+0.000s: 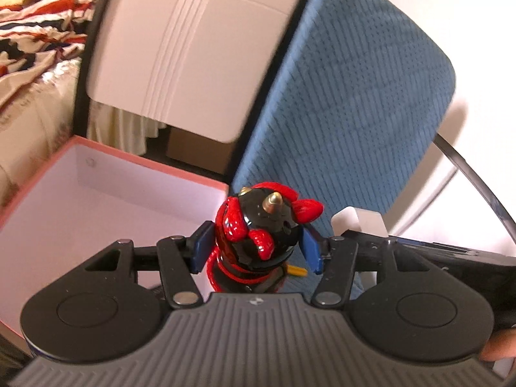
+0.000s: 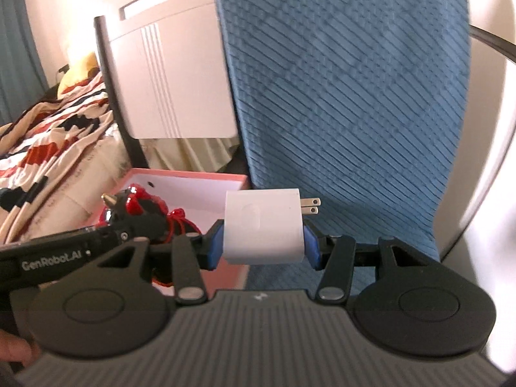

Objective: Organize rigid objects
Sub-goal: 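Carry the figurine and white block over the pink box with both grippers, then open the left gripper to drop the figurine while the right gripper releases the block, then withdraw both grippers from the box back toward the chair seat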

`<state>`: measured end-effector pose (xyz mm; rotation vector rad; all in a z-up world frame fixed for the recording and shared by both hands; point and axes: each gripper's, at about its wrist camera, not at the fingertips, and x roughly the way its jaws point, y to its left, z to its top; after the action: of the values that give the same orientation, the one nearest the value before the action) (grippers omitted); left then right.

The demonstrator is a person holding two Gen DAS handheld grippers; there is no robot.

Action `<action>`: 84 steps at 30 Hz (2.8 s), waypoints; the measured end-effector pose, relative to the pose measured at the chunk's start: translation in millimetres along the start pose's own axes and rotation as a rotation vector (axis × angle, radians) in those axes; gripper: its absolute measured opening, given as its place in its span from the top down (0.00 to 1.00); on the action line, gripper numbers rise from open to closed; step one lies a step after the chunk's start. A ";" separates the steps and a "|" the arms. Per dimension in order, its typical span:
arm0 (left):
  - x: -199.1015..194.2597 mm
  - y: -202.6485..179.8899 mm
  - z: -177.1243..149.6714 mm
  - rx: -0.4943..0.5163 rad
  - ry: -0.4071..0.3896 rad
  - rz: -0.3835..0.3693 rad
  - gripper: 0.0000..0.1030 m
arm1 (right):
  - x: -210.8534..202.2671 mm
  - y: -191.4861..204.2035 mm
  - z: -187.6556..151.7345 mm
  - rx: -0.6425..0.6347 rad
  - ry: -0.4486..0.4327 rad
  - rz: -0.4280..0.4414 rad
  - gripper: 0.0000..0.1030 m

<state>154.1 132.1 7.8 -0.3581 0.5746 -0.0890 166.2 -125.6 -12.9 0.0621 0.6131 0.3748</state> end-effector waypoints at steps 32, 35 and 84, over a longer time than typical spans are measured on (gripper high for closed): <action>29.6 157.1 -56.8 -0.118 0.178 0.177 0.39 | 120.7 126.8 -73.6 -0.176 0.312 0.130 0.49; 38.4 162.1 -61.4 -0.120 0.204 0.184 0.39 | 126.9 127.9 -80.5 -0.181 0.324 0.132 0.55; -53.4 -24.5 -48.9 0.068 -0.115 0.067 0.35 | -29.3 10.6 -36.1 -0.120 -0.080 0.070 0.55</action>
<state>83.0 103.9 6.0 -0.2761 0.4683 -0.0235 120.0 -128.3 -24.6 -0.0160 0.5091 0.4743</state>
